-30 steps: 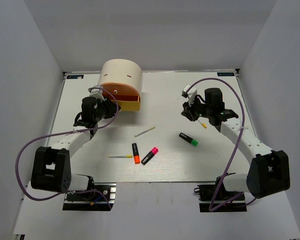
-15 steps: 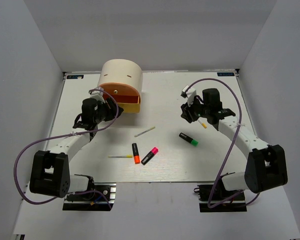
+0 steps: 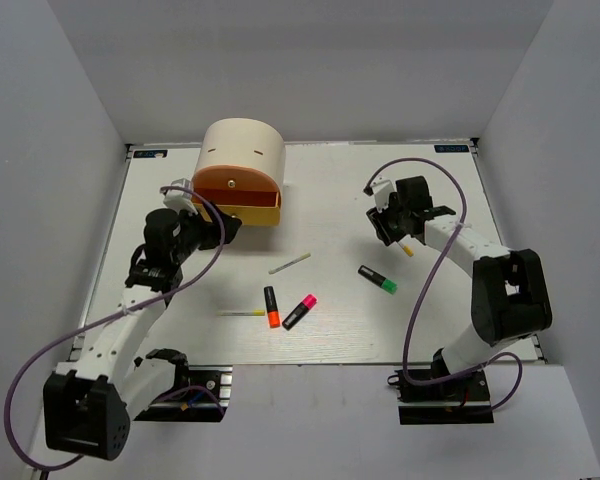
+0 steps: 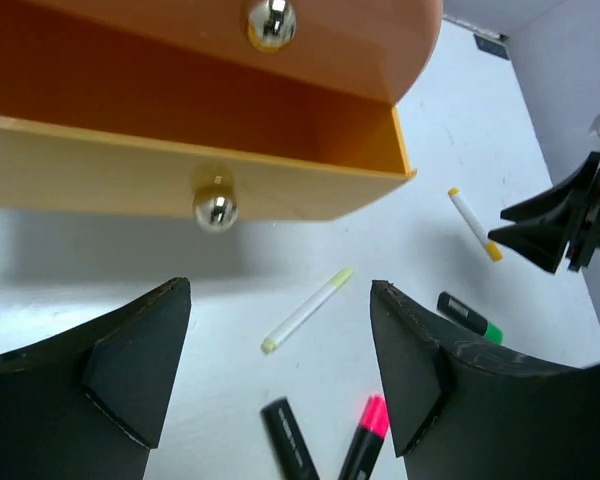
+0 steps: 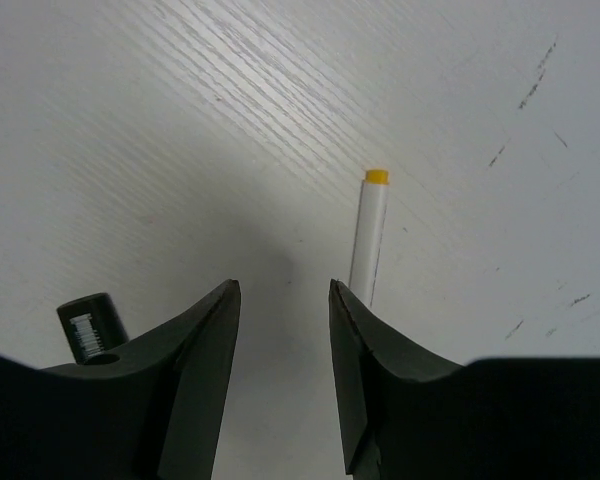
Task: Sort the stationery into containers
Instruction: Pick up the pen from the center of the board.
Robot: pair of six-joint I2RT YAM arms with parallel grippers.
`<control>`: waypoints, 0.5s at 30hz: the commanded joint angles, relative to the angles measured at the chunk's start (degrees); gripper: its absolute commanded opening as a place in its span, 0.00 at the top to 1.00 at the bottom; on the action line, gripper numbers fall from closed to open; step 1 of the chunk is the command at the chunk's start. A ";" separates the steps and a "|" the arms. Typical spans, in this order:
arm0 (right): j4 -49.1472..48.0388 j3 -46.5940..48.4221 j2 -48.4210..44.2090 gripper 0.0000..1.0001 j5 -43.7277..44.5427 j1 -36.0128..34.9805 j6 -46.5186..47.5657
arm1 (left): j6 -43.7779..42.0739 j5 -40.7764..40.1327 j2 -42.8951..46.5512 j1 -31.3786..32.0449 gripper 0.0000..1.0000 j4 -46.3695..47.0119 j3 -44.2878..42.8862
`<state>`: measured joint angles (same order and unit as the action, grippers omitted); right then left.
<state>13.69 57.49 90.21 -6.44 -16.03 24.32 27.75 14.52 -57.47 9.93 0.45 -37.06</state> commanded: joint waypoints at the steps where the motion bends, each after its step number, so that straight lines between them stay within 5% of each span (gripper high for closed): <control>1: 1.77 3.50 1.62 0.53 3.27 0.83 0.12 | -1.47 -2.13 6.47 0.26 0.18 -9.40 1.29; 15: 5.81 8.85 11.37 0.53 6.17 2.84 0.91 | 10.83 -5.38 29.16 -0.27 0.16 -26.98 10.51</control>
<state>17.63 63.07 99.48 -1.48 -13.89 24.49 34.50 10.72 -30.48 9.87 -22.94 -27.42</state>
